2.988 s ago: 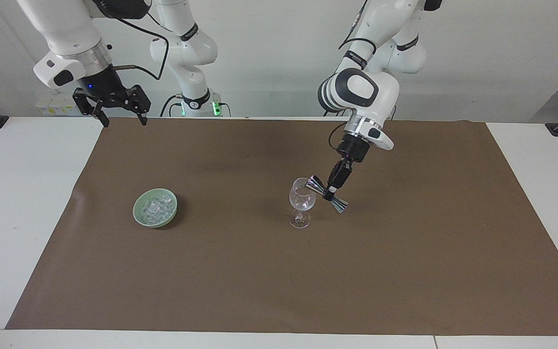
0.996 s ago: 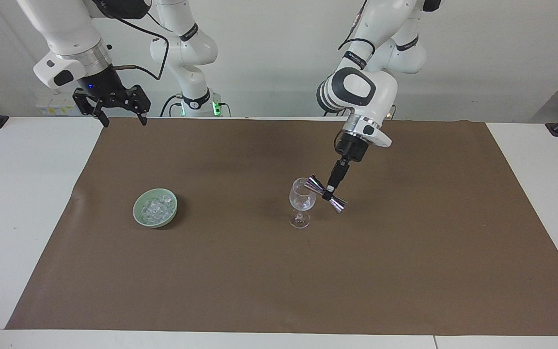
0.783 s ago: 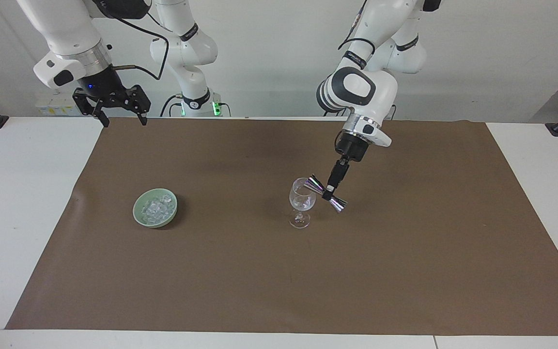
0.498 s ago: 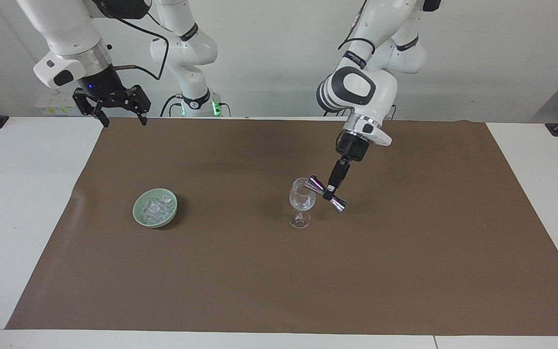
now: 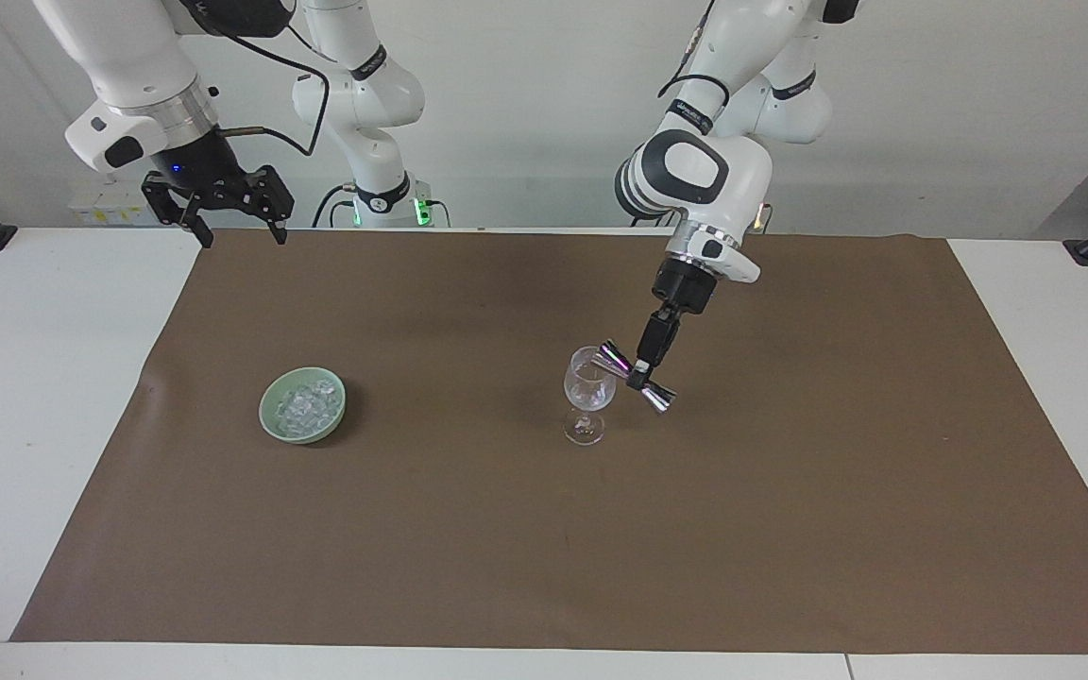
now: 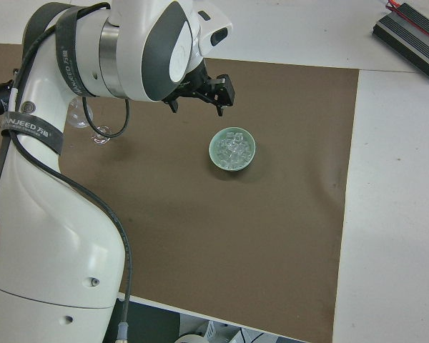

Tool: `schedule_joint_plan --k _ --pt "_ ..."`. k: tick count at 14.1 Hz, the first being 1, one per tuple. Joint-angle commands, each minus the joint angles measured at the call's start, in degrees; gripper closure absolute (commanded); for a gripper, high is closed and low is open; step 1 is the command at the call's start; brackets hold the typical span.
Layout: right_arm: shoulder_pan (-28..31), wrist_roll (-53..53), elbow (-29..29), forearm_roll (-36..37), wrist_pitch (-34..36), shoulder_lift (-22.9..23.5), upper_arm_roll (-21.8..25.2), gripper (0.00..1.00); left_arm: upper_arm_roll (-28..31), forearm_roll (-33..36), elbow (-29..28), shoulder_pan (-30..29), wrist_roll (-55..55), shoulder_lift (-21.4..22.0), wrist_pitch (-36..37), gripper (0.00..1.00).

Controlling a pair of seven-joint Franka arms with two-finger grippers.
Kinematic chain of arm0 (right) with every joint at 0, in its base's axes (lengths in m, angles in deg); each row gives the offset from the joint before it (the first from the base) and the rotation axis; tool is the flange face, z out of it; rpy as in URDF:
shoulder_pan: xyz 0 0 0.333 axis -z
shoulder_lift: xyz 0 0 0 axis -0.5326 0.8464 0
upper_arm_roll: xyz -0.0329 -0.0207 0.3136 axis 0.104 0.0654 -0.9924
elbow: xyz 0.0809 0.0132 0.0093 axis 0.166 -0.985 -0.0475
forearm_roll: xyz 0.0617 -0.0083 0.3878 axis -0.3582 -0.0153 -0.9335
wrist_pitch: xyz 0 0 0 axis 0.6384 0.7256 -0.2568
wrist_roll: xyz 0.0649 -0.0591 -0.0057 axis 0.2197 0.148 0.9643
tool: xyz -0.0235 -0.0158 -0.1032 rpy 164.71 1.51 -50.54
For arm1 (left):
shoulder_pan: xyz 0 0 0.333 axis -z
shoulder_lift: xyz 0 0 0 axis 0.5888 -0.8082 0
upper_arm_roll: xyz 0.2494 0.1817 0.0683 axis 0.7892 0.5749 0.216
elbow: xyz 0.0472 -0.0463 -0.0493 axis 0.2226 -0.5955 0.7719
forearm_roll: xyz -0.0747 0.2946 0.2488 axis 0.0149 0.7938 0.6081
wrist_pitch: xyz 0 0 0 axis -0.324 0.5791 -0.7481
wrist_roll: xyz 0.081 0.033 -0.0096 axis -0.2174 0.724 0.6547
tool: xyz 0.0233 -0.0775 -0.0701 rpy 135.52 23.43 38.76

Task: Pour wine and add ice with both arms
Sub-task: 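Tip the metal cup further to pour into the clear glass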

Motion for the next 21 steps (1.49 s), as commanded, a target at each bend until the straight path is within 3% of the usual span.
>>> schedule_joint_plan --k 1,21 --pt "0.34 1.23 -1.17 -0.17 0.2 -1.14 -0.09 0.0 0.65 1.02 1.77 1.39 -0.37 -1.21 -1.92 1.0" --pt "0.34 1.23 -1.17 -0.17 0.2 -1.14 -0.09 0.0 0.74 5.66 3.35 2.97 -5.21 -1.12 -5.17 1.0"
